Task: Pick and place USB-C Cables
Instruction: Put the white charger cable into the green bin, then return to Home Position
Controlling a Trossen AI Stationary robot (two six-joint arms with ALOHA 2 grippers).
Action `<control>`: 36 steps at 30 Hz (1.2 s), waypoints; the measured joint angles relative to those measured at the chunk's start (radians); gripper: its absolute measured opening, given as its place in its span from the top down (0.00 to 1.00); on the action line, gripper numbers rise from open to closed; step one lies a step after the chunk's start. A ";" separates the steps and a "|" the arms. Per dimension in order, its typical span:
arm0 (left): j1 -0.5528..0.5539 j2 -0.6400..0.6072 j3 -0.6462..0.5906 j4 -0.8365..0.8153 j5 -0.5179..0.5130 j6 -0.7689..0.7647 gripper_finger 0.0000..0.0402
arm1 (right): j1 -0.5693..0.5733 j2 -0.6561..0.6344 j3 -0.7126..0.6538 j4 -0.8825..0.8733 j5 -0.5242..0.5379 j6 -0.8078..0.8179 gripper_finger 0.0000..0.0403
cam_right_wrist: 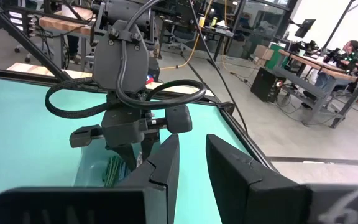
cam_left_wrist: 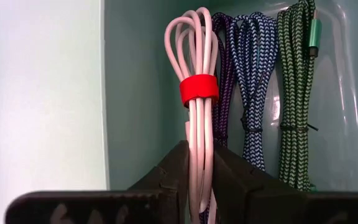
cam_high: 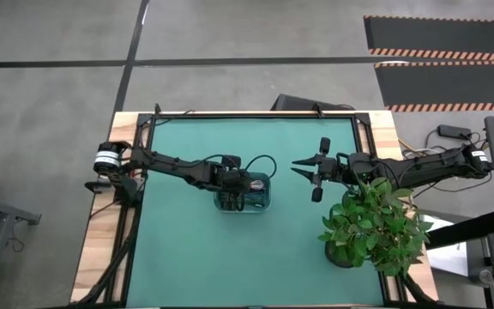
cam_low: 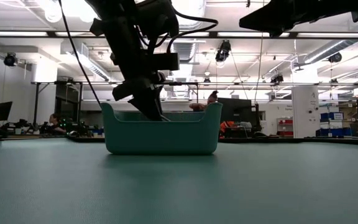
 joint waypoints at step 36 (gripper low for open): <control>-0.091 -0.077 0.003 -0.002 -0.032 -0.092 0.64 | 0.000 0.000 0.000 -0.002 -0.002 -0.007 0.82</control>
